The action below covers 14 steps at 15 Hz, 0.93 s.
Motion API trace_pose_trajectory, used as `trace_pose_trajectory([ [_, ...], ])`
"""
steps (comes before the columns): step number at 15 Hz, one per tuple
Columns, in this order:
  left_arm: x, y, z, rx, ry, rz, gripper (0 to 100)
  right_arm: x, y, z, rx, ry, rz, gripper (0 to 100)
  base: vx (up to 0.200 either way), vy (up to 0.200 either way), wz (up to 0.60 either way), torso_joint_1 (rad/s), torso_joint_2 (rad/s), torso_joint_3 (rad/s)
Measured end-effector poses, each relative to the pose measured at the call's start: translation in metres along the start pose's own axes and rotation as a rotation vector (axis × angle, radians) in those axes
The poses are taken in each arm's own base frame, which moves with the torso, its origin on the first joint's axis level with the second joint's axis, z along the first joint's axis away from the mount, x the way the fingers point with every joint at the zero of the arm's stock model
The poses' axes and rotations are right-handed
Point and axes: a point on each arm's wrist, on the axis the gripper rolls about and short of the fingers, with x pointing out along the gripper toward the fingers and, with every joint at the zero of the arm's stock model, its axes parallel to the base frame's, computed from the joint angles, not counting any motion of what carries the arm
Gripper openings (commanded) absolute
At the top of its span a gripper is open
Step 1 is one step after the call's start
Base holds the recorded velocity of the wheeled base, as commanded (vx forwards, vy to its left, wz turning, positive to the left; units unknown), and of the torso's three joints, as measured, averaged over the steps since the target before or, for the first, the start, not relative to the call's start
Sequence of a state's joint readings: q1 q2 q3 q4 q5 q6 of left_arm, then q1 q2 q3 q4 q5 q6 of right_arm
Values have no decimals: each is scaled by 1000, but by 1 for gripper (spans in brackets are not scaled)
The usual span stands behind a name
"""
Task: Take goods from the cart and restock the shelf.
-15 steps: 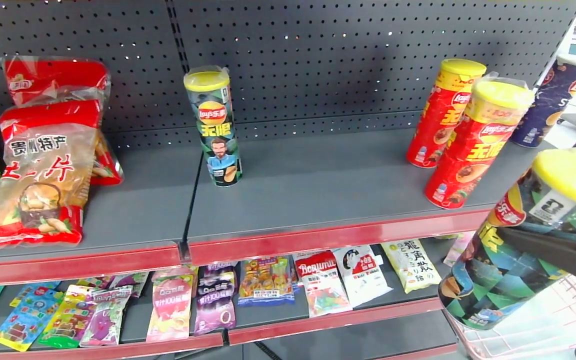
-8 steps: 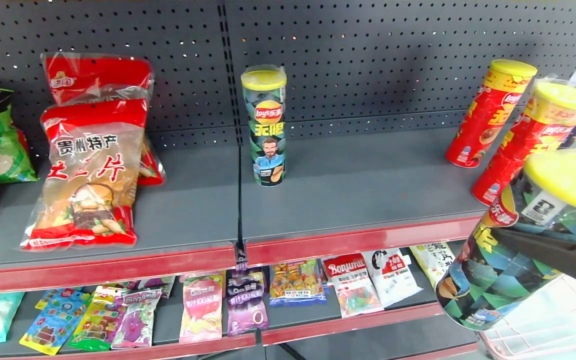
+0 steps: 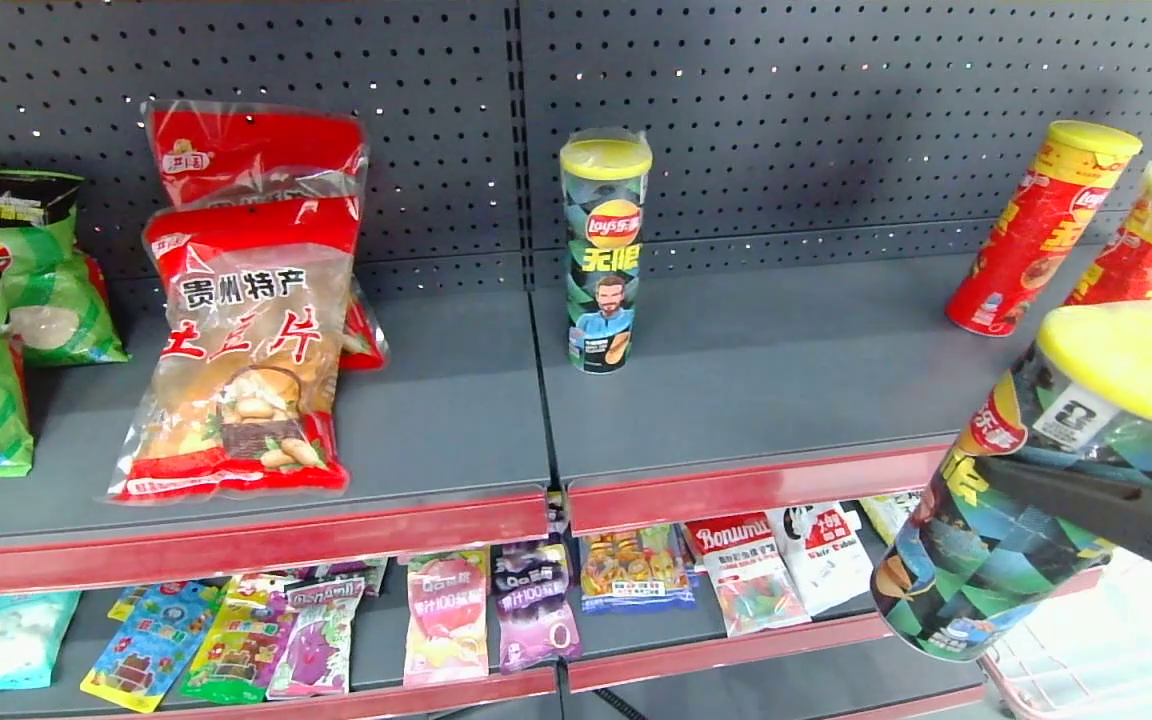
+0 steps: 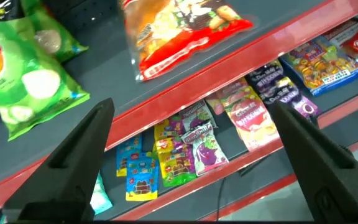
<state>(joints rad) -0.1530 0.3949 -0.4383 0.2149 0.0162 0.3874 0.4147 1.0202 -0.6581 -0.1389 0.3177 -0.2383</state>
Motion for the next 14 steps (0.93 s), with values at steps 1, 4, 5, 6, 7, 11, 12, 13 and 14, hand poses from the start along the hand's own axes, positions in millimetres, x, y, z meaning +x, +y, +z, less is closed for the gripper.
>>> trace_pose_trajectory([
  [1, 0, 0, 0, 0, 0, 0, 100, 0, 0, 0, 0, -1, 1, 0, 200, 0, 0, -7, 2, 12],
  [4, 0, 0, 0, 1, 2, -1, 100, 0, 0, 0, 1, 0, 0, 0, 200, 0, 0, -7, -2, 4],
  [5, 0, 0, 0, 1, 2, -1, 100, 0, 0, 0, 1, 2, -2, 0, 200, 0, 0, 17, 7, -7],
  [6, 0, 0, 0, 1, 3, -2, 100, 0, 0, 0, 1, 1, -2, 0, 0, 0, 0, 0, 0, 0],
  [7, 0, 0, 0, 1, 2, -1, 100, 0, 0, 0, 1, 0, -1, 0, 0, 0, 0, 0, 0, 0],
  [11, 0, 0, 1, 2, -7, -11, 100, 1, -1, 1, 0, 0, -1, 0, 0, 0, 0, 0, 0, 0],
  [12, 0, 0, 2, 6, -8, -18, 100, 1, -1, 1, 0, -1, -1, 0, 0, 0, 0, 0, 0, 0],
  [13, 2, 1, 4, 13, -8, -32, 100, 2, -1, 2, -1, -2, -2, 0, 0, 0, 0, 0, 0, 0],
  [14, 2, 2, 8, 17, -16, -44, 100, 2, -2, 4, -1, -4, -3, 0, 0, 0, 0, 0, 0, 0],
])
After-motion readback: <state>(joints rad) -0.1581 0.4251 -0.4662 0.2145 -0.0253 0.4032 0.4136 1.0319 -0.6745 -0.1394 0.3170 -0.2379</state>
